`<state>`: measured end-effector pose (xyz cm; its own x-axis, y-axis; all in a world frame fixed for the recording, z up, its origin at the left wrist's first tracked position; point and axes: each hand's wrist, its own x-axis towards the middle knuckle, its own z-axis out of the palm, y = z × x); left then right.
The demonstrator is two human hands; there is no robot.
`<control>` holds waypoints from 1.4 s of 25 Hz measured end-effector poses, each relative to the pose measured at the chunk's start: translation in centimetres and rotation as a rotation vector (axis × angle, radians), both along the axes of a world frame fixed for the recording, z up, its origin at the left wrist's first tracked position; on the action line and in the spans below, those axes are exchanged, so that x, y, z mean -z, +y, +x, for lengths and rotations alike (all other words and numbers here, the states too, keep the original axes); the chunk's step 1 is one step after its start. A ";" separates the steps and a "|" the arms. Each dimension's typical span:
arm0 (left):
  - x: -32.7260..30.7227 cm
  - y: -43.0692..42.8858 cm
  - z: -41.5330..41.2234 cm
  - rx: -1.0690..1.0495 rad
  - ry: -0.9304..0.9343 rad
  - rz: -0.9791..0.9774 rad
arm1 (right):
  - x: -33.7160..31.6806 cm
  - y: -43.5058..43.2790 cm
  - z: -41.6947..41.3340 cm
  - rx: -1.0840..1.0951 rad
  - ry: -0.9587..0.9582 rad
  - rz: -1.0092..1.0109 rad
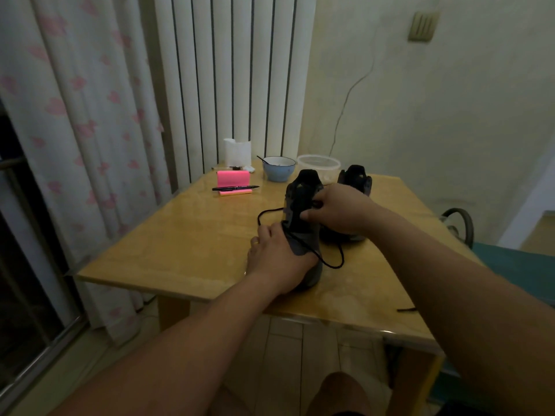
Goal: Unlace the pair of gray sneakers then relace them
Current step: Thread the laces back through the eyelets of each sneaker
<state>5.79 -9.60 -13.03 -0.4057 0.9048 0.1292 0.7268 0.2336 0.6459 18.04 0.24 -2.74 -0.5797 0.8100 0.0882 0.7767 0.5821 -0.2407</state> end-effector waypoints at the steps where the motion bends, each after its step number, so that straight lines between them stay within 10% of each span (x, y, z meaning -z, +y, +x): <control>1: 0.0 -0.1 0.0 0.007 -0.010 0.002 | -0.7 0.0 0.2 0.005 0.147 -0.101; 7: -0.1 0.1 -0.1 -0.002 0.001 -0.006 | -2.6 4.2 6.6 0.212 1.533 -0.681; 11: 0.0 0.2 -0.1 0.005 0.007 -0.010 | -2.7 6.0 9.3 0.297 1.834 -0.662; 18: 0.1 0.2 -0.1 -0.001 0.004 -0.006 | -2.1 5.3 10.6 0.399 1.788 -0.516; 26: 0.0 0.2 0.0 -0.010 0.022 -0.030 | 3.7 1.6 6.2 0.126 1.253 -0.567; 35: 0.0 0.3 0.1 -0.019 0.033 -0.008 | 5.3 0.0 1.8 0.022 0.444 0.047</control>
<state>5.94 -9.30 -13.07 -0.4185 0.8980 0.1357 0.7431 0.2527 0.6196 19.80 0.26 -8.02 -0.4598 0.8110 0.3617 0.6165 0.5847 -0.5273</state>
